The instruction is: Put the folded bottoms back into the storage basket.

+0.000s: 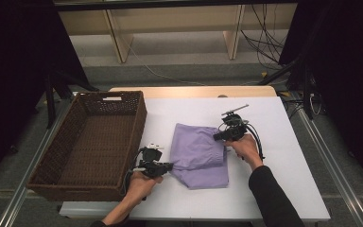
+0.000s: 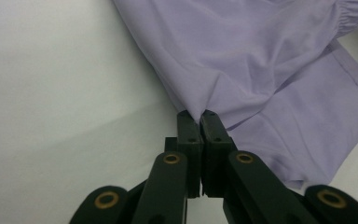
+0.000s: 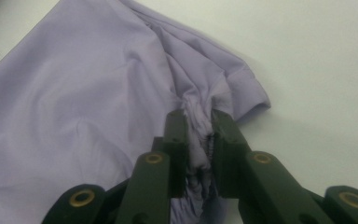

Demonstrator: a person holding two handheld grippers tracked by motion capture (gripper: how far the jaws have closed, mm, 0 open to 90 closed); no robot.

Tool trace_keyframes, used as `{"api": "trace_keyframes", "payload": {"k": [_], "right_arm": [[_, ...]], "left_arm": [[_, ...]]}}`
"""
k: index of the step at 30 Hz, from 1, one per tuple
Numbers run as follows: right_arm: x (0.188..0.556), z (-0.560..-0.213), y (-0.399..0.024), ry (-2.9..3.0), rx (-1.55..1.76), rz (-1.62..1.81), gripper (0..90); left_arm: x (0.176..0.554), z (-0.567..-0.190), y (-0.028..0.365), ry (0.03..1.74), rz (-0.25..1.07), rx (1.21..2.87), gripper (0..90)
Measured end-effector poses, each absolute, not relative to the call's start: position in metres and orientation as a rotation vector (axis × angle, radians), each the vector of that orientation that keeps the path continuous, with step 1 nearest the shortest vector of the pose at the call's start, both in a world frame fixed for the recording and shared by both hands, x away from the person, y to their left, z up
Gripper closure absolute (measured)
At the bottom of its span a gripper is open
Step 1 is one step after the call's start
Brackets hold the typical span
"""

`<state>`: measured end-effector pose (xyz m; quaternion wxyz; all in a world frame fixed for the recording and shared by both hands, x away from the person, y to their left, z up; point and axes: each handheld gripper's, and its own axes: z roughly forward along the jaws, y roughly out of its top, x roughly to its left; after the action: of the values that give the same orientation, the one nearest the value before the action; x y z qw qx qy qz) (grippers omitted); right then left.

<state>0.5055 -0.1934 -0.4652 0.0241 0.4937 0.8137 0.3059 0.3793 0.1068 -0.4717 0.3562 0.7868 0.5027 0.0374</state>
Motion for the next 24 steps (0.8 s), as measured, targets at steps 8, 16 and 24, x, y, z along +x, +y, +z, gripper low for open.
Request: {"api": "trace_keyframes", "payload": {"k": [8, 16, 24], "right_arm": [[0.499, -0.448, -0.194, 2.485, 1.490, 0.994, 79.0], [0.494, -0.429, -0.195, 2.472, 1.458, 1.023, 79.0], [0.490, -0.409, -0.190, 2.464, 1.413, 1.054, 79.0]], "left_arm": [[0.375, -0.459, 0.105, 1.268, 0.092, 2.015, 88.3], [0.370, -0.441, 0.101, 1.215, 0.089, 2.000, 88.3], [0.369, -0.420, 0.106, 1.173, 0.095, 1.982, 88.3]]}}
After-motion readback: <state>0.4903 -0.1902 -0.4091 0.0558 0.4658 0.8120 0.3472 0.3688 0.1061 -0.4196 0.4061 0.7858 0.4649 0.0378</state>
